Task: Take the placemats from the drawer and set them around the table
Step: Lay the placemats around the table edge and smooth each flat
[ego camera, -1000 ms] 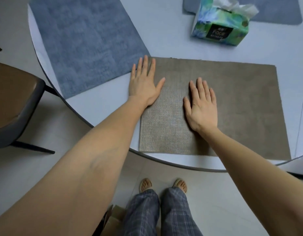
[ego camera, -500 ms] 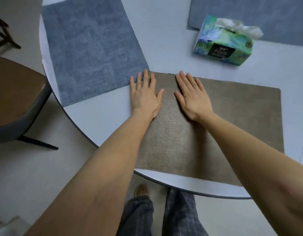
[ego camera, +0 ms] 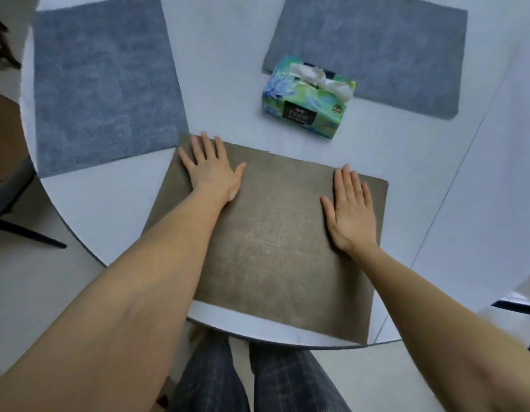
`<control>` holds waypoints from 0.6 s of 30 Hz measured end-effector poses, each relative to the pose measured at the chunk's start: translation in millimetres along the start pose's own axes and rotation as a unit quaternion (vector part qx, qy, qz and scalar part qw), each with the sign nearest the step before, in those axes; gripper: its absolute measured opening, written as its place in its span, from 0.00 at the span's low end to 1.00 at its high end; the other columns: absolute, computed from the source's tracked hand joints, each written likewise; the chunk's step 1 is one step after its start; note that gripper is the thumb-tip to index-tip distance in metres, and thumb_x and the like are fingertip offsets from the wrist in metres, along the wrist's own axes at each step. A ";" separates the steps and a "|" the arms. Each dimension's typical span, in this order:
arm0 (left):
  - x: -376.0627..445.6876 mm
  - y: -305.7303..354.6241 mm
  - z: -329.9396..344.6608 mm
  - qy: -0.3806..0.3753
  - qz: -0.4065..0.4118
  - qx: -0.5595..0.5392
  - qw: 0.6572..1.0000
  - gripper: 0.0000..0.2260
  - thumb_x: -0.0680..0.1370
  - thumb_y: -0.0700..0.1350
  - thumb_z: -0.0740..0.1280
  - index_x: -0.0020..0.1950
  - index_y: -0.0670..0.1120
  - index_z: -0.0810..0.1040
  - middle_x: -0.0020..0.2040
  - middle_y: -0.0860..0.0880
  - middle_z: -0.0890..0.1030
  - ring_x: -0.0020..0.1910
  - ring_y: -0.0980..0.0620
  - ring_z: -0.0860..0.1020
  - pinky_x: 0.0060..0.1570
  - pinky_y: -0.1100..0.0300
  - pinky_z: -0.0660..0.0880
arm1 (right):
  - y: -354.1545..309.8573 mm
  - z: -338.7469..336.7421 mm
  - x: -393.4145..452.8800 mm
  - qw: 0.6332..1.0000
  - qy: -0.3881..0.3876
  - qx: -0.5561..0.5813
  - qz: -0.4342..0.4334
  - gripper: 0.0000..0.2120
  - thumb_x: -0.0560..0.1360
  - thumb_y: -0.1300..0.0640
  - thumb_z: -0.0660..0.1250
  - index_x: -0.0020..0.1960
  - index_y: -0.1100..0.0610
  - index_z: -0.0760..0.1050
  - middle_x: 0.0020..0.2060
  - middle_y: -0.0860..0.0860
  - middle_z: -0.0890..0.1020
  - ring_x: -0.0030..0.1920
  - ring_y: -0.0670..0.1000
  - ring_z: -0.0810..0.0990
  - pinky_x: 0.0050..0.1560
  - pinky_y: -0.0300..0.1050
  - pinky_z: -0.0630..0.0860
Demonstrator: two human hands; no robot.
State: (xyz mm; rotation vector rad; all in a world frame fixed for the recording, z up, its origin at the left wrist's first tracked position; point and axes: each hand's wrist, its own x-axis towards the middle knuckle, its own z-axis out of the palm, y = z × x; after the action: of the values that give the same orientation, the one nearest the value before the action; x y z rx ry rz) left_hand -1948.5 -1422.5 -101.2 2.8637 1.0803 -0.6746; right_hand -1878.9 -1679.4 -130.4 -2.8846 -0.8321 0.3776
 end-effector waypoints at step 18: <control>-44.8 112.7 38.0 0.048 0.193 -0.073 0.977 0.31 0.81 0.62 0.43 0.79 0.49 0.37 0.78 0.44 0.35 0.77 0.44 0.35 0.73 0.36 0.37 | 30.1 -11.2 -23.7 0.994 0.049 0.052 0.085 0.29 0.82 0.48 0.47 0.78 0.60 0.46 0.78 0.56 0.47 0.78 0.52 0.44 0.77 0.50 0.38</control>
State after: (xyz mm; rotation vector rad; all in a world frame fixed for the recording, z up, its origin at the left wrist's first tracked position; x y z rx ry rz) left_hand -1922.2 -1542.5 -134.0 2.8743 0.5232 -0.4184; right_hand -1880.0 -1718.0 -120.1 -2.8574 -0.5356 0.2824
